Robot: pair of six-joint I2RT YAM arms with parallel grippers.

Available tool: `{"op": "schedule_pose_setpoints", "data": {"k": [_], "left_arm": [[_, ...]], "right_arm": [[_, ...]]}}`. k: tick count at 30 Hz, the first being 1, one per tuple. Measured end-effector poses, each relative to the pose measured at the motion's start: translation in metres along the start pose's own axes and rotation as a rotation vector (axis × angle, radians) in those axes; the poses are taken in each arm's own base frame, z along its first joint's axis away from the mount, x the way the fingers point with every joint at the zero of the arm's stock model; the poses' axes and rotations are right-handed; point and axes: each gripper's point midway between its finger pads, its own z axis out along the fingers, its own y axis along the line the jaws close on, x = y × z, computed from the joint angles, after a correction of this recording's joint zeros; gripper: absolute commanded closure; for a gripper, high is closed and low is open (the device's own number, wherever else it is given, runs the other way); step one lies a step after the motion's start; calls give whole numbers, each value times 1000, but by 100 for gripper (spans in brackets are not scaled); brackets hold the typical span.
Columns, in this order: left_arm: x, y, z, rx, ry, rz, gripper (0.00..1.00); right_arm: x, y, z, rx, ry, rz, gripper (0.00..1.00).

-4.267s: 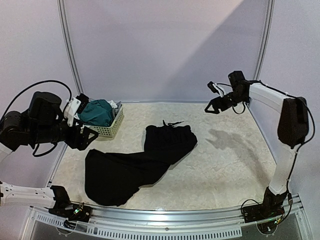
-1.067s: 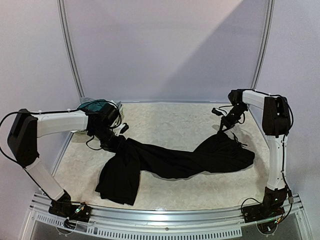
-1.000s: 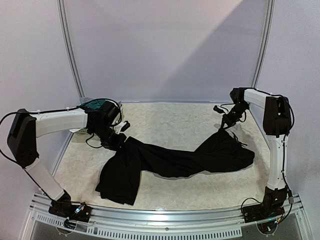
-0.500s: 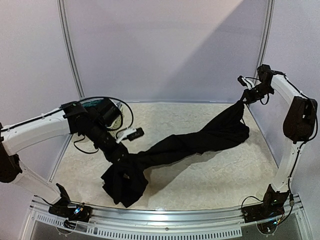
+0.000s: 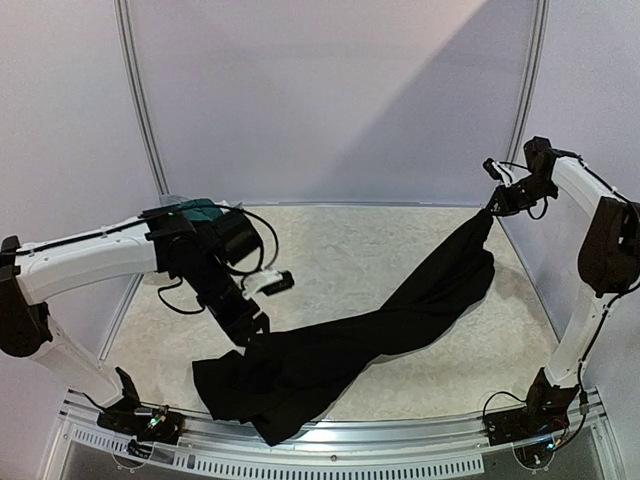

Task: Fold and stack the mixed laundry pile
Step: Adjust the crumpled trousers at the center of the board.

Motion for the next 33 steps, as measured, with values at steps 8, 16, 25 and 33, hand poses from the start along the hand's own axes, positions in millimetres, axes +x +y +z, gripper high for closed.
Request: {"op": "schedule_pose_setpoints", "data": {"k": [8, 16, 25, 33], "left_arm": [[-25, 119, -15, -188, -178, -393, 17], [2, 115, 63, -42, -12, -466, 21], [1, 24, 46, 168, -98, -248, 19], [40, 20, 109, 40, 162, -196, 75]], "right_arm": [[-22, -8, -58, 57, -146, 28, 100], [-7, -8, -44, 32, -114, 58, 100], [-4, -16, -46, 56, -112, 73, 100], [-4, -22, -49, 60, -121, 102, 100]]}}
